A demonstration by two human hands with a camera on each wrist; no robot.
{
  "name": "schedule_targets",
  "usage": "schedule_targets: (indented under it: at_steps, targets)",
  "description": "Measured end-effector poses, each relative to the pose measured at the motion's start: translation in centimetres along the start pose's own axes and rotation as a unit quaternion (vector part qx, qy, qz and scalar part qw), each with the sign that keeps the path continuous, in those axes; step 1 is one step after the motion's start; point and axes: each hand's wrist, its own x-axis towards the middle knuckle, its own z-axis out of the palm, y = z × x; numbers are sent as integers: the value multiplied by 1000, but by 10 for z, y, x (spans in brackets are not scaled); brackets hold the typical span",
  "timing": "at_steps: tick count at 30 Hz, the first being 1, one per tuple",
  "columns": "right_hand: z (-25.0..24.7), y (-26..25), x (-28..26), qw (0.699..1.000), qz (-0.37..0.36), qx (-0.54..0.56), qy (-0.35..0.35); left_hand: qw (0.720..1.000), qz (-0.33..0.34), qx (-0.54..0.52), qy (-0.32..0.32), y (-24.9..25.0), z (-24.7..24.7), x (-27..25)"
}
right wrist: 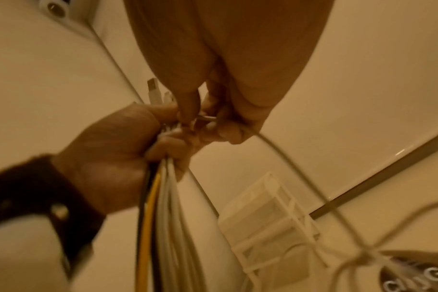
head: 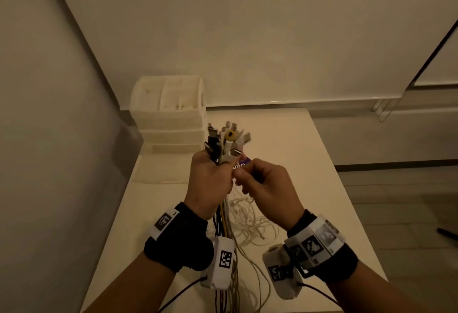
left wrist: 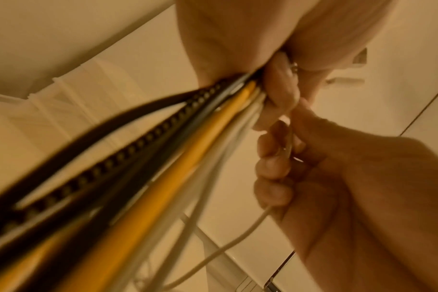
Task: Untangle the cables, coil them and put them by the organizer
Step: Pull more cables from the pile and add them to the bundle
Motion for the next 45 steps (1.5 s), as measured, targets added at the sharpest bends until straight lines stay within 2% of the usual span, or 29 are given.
schedule_targets:
  at_steps: [5, 8, 10, 13, 16, 19, 23, 28, 31, 34, 36, 40, 42, 45]
  targets:
    - [18, 47, -13, 999, -13, -5, -35, 999, 17, -9, 43, 2, -3, 4]
    - [24, 75, -14, 997, -8, -38, -60, 995, 63, -22, 76, 5, -11, 4]
    - [23, 87, -13, 997, -17, -56, -59, 994, 84, -34, 66, 9, -17, 0]
    - [23, 87, -7, 995, -45, -64, -69, 994, 69, -82, 38, 15, -24, -9]
    - [24, 92, -9, 981, -77, -118, -134, 988, 86, -125, 33, 27, -29, -13]
    - [18, 116, -26, 972, -35, -161, -167, 978, 114, -167, 49, 47, -38, -8]
    - [5, 140, -32, 975, -17, -177, -137, 973, 147, -164, 75, 62, -53, -2]
    - [-6, 156, -26, 976, 61, -161, -132, 959, 184, -177, 119, 77, -71, 1]
    - [-17, 166, -30, 969, 101, -176, -142, 964, 166, -161, 133, 72, -75, -1]
    - [-24, 150, -27, 974, 126, -144, -122, 992, 78, -31, 98, 45, -68, -5]
    - [-27, 126, -18, 981, 122, -114, -102, 993, 59, 97, 35, 24, -54, -10]
    - [-28, 59, 4, 983, 59, -86, -149, 984, 40, 149, -86, -15, -19, -23]
    - [-29, 36, 11, 985, 46, -51, -156, 980, 22, 174, -89, -25, -4, -24]
    - [-40, 20, 11, 990, 38, -25, -132, 975, 36, 210, -59, -29, 8, -17]
